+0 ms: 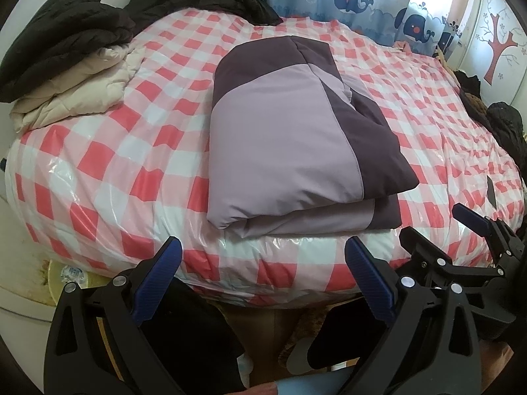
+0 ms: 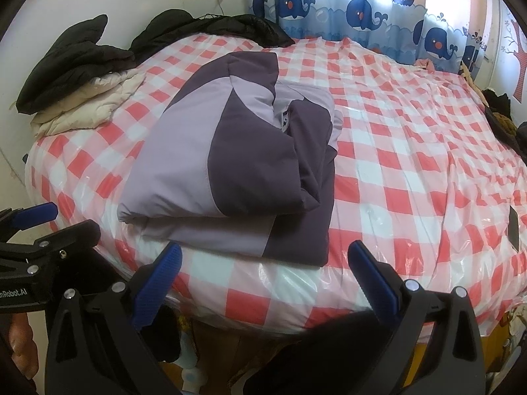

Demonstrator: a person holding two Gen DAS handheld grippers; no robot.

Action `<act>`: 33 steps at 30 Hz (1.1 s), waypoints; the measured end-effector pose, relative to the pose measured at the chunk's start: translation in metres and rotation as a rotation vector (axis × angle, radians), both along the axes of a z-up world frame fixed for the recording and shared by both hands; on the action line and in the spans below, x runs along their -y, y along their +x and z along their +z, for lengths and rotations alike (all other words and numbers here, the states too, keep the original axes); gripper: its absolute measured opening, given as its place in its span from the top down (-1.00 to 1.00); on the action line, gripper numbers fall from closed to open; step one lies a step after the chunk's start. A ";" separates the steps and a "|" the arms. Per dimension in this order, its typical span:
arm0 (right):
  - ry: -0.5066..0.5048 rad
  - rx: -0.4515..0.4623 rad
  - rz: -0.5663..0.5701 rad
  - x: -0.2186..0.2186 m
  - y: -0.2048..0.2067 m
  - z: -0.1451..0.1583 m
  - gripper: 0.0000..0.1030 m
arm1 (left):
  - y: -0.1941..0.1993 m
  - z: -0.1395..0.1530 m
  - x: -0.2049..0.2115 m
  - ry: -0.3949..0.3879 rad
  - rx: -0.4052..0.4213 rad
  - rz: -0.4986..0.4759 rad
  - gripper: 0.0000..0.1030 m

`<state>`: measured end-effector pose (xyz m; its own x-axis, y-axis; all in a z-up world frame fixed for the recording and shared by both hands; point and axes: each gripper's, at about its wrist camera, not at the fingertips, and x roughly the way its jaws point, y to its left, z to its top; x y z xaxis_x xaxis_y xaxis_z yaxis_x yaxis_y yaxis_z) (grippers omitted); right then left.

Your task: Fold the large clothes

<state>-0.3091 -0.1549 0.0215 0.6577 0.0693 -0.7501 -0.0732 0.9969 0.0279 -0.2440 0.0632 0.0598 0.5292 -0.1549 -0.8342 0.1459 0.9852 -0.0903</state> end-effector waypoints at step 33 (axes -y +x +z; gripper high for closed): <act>0.000 -0.015 0.013 0.007 0.002 -0.004 -0.88 | -0.001 -0.007 -0.004 0.010 -0.005 0.006 -0.85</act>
<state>-0.3075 -0.1620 0.0173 0.6456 0.0773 -0.7597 -0.0855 0.9959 0.0287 -0.2445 0.0668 0.0527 0.5257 -0.1432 -0.8385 0.1399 0.9869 -0.0809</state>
